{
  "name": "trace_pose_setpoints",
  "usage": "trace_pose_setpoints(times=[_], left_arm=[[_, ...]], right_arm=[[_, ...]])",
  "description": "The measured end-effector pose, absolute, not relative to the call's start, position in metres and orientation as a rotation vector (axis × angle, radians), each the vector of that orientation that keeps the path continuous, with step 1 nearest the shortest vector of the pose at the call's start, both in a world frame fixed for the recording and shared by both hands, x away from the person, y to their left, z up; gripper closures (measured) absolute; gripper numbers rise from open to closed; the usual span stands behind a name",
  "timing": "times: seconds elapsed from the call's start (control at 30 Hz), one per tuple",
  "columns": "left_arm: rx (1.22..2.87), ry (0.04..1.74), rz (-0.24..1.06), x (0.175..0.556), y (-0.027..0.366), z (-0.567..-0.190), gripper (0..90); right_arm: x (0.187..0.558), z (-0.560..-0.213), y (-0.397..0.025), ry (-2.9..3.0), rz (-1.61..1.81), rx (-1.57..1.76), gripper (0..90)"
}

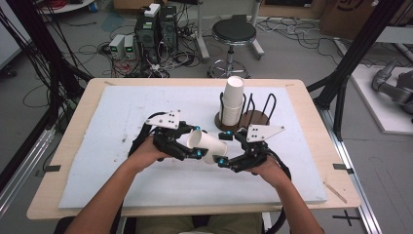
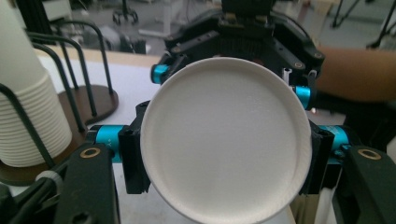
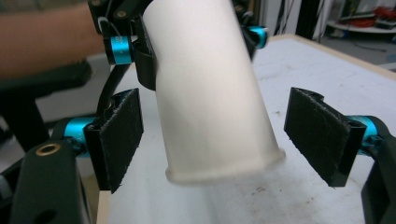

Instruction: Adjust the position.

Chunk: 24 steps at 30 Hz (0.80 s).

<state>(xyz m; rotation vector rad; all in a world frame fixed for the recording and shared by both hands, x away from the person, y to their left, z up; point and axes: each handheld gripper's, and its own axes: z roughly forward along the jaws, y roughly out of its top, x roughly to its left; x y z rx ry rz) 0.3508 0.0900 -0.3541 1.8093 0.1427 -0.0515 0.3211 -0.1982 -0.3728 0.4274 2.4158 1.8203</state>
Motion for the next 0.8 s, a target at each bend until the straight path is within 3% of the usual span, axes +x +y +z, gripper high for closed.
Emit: trace_pose_setpoints(times=[0.37, 0.77, 0.8], left_arm=[[1.682, 0.151, -0.116, 0.352, 0.095, -0.365, 35.9], [1.654, 0.109, -0.136, 0.348, 0.087, -0.364, 35.8], [1.654, 0.107, -0.138, 0.348, 0.087, -0.364, 35.8]], right_arm=[[0.323, -0.379, -0.196, 2.415, 1.831, 0.426, 20.1], [0.324, -0.382, -0.192, 2.435, 1.890, 0.387, 19.2], [0.325, -0.382, -0.192, 2.439, 1.901, 0.377, 22.2]])
